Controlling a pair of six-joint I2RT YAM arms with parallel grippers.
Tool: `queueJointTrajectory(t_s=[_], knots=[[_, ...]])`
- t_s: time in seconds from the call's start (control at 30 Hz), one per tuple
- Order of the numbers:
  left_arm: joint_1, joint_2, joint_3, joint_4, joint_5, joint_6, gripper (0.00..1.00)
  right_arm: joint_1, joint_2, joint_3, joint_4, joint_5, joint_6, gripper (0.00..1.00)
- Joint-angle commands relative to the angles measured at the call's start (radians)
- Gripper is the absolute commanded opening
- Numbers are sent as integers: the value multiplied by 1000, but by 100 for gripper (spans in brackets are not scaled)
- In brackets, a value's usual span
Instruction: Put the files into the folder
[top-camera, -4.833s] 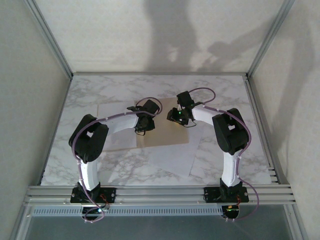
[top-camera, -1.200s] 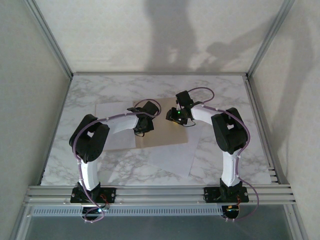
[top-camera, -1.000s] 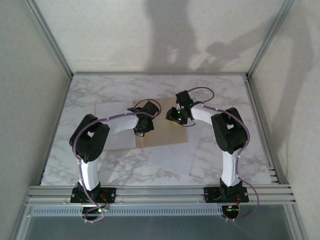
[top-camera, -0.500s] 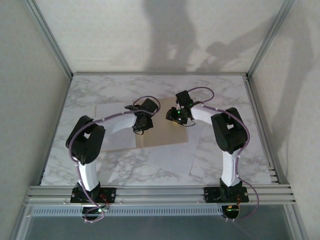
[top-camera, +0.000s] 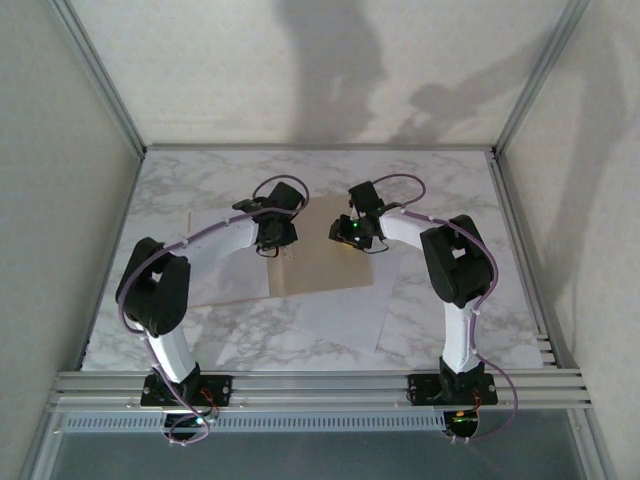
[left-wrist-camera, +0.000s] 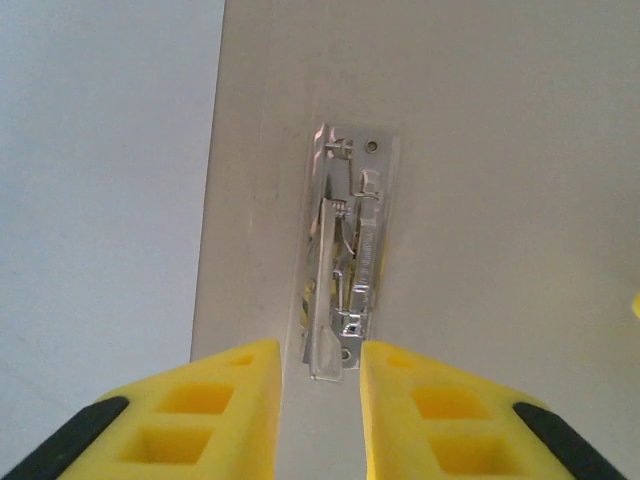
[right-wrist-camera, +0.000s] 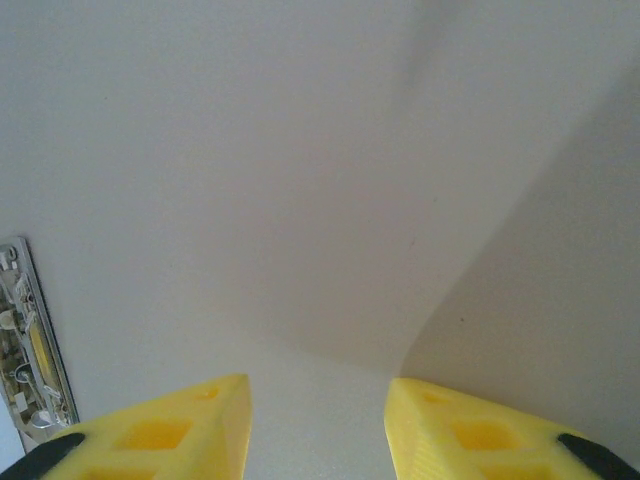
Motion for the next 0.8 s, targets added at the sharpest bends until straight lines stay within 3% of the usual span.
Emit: queueJointTrajectory(t_s=[0.0,0.2,0.43,0.77], knots=[[-5,-55,-19,-12,3,0,24,16,50,-8,-77,-5,-5,41],[-45,-76,-75,3,54,14,15,15,54,-4,-77,-6,-7,41],[-49,-42,-157,40,61,14,14,16,56,-1,-81,-8,-7,41],[44,112,56,-3,-4,92,14,16,56,-1,-80,-11,-9,41]])
